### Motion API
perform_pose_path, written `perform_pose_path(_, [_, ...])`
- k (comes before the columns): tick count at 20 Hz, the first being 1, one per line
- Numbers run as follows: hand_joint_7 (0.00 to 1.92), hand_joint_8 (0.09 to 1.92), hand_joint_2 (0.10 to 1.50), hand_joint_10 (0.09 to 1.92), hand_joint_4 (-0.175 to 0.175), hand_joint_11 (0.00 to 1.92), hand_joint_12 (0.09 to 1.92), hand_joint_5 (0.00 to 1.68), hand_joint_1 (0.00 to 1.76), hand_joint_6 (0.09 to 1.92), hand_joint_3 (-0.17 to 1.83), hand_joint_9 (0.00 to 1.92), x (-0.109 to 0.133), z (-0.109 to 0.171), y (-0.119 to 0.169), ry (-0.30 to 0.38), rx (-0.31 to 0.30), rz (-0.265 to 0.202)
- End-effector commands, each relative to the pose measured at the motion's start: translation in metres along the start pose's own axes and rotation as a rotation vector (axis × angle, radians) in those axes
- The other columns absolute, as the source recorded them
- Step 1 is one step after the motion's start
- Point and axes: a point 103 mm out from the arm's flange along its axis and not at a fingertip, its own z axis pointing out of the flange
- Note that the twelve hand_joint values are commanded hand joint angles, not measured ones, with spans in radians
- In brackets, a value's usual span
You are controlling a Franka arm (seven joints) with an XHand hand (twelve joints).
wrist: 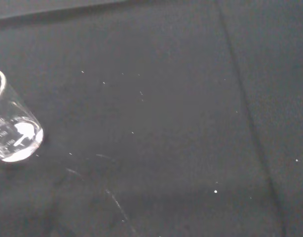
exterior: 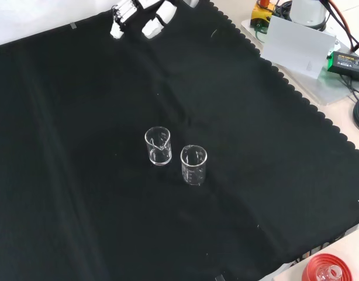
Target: Pick up the beaker on the right.
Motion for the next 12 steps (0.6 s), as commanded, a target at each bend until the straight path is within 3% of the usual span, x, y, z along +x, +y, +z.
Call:
perform_pose_path(1, [0.09,0.56,1.25,0.71,-0.041,0.00,1.03,0.24,0.27,0.09,0.20,0.15,0.002,0.021,0.043,0.075,-0.015,-0.071])
perform_pose_path(12, [0.11,0.58,1.15,0.72,-0.041,0.00,0.99,0.25,0.34,0.09,0.17,0.16,0.016,0.070,0.073,0.190,0.050,-0.198])
